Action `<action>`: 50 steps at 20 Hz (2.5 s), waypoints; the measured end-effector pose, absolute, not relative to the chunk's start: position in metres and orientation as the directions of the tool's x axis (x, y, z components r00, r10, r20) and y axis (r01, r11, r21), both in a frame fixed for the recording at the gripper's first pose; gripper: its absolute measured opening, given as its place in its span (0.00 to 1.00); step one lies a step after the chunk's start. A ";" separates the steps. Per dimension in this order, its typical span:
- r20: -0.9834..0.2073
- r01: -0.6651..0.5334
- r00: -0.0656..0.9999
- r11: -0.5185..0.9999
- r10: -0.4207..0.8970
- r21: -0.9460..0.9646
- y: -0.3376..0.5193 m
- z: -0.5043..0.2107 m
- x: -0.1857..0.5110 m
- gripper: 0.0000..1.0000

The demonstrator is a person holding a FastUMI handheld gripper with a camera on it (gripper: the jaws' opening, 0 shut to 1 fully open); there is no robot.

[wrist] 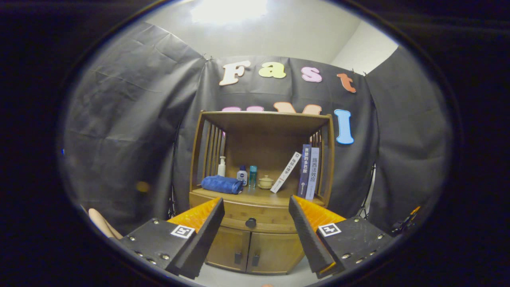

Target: Pull open the drawer, take out the items inside it, and place them on the countertop above the cabinet.

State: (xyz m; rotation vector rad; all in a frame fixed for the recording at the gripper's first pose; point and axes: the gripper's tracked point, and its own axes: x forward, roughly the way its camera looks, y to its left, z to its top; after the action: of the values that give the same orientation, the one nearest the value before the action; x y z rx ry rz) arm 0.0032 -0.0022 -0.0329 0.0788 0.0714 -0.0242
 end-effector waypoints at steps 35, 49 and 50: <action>-0.419 0.170 0.901 0.980 -0.113 0.102 0.029 -0.282 0.237 0.58; -0.413 0.205 0.900 0.972 -0.142 0.113 0.027 -0.282 0.220 0.25; -0.413 0.203 0.900 0.972 -0.138 0.117 0.028 -0.280 0.213 0.25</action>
State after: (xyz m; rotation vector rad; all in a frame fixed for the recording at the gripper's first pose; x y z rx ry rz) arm 0.2128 0.0281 -0.2797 0.1589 0.4151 -0.1769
